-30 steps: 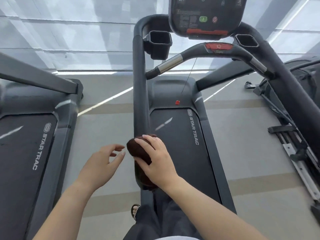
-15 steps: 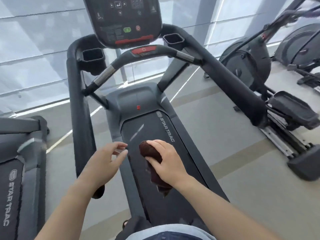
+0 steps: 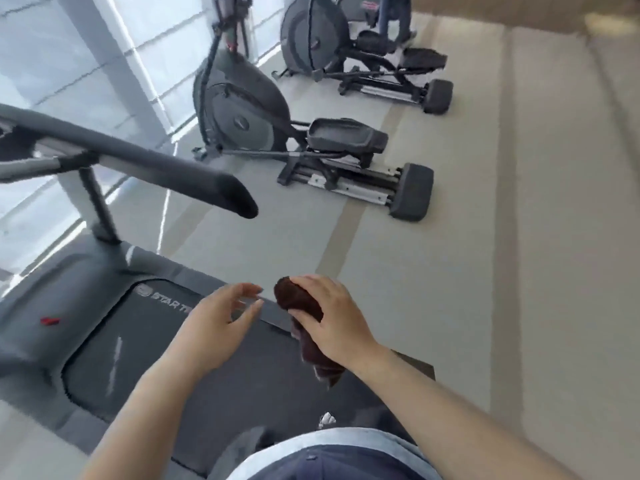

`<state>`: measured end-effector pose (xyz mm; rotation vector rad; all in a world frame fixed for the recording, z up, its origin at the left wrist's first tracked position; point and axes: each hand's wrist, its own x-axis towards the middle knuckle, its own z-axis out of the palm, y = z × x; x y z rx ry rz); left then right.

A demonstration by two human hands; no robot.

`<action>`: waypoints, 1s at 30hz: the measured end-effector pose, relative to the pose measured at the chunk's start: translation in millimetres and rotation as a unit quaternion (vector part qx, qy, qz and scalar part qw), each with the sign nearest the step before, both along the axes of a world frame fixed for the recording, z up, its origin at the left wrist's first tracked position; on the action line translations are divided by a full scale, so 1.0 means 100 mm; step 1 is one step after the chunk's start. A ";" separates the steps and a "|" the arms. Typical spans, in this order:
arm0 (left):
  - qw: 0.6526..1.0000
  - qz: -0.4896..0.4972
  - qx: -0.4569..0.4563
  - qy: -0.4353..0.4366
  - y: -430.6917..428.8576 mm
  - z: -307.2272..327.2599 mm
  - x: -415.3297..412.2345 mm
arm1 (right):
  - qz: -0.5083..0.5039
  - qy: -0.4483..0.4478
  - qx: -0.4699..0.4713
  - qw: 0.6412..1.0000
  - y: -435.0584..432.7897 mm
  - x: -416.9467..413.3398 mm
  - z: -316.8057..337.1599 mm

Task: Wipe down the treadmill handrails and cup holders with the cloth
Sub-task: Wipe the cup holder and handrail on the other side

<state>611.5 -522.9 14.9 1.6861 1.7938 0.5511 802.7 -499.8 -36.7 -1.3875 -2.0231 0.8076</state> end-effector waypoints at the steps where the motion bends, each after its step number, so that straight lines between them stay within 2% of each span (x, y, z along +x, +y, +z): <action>1: 0.999 -0.039 -0.004 0.000 0.14 0.00 0.19 | -0.040 0.001 0.000 0.999 0.01 0.21 -0.01; 6: 0.973 -0.231 -0.007 0.012 0.73 -0.01 1.20 | -0.224 0.002 0.000 0.974 -0.14 1.16 0.00; 10: 0.926 -0.378 0.001 0.027 0.97 0.00 2.02 | -0.356 0.006 0.002 0.935 -0.36 1.72 0.04; 14: 0.875 -0.483 0.005 0.034 1.10 0.02 2.75 | -0.463 0.007 0.000 0.886 -0.55 2.16 0.09; 20: 0.804 -0.594 0.013 0.027 1.32 0.12 3.63 | -0.582 0.000 0.002 0.813 -0.64 2.62 0.19; 30: 0.708 -0.706 0.018 -0.008 1.38 0.16 4.69 | -0.706 -0.015 0.006 0.708 -0.80 3.09 0.33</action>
